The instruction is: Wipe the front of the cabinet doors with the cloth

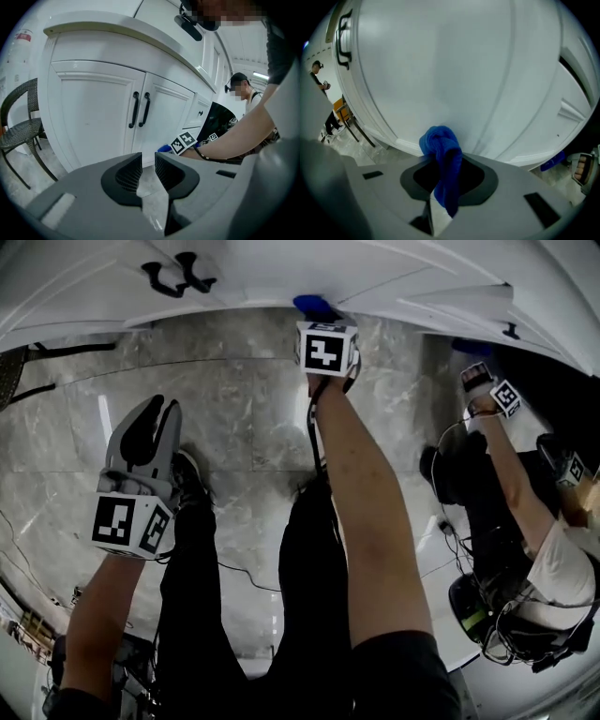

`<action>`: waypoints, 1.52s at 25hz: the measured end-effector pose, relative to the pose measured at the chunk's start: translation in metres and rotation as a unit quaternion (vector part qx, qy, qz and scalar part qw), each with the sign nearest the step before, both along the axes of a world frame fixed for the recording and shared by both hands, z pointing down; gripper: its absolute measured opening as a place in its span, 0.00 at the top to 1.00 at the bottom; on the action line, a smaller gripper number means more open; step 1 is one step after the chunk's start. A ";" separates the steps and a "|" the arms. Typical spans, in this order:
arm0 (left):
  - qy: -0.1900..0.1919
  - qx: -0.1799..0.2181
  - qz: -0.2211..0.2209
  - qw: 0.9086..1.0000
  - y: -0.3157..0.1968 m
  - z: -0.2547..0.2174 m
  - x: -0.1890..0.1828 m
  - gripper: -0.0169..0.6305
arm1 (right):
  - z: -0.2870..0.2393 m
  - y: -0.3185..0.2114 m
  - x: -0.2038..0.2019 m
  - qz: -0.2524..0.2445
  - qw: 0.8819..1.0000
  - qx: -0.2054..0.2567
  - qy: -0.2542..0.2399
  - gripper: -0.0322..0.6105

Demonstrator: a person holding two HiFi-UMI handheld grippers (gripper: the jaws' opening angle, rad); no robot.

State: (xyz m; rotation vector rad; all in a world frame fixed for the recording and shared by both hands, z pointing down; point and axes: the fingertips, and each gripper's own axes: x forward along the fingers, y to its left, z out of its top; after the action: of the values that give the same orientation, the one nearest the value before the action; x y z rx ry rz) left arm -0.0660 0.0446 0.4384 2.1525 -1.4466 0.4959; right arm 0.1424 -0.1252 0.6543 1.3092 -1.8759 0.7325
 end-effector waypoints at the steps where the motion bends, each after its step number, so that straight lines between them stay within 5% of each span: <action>1: 0.001 0.001 0.002 1.000 -0.005 0.000 0.010 0.84 | -0.001 -0.001 0.017 0.011 1.000 -0.001 0.000 0.83; 9: 0.031 0.012 -0.011 0.999 -0.037 -0.011 0.085 0.84 | -0.008 -0.006 0.122 0.038 0.999 -0.006 0.022 0.83; 17: 0.026 0.006 -0.012 1.000 -0.036 -0.004 0.095 0.84 | -0.003 0.017 0.122 0.034 0.999 -0.025 0.012 0.83; 22: 0.022 0.008 -0.017 1.000 -0.030 -0.011 0.078 0.84 | -0.026 0.056 0.086 0.024 0.999 -0.032 -0.025 0.83; 30: 0.032 0.013 -0.044 0.998 -0.008 -0.058 -0.007 0.84 | -0.083 0.089 -0.023 0.022 0.997 -0.022 -0.072 0.83; 38: 0.026 0.009 -0.052 0.998 0.019 -0.046 -0.076 0.84 | -0.025 0.076 -0.142 -0.086 0.995 -0.037 -0.023 0.83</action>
State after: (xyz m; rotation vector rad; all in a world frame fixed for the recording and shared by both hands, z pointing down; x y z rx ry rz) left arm -0.1424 0.0632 0.3929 2.0759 -1.5291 0.3872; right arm 0.0001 -0.0491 0.6293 1.0790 -1.9507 0.7394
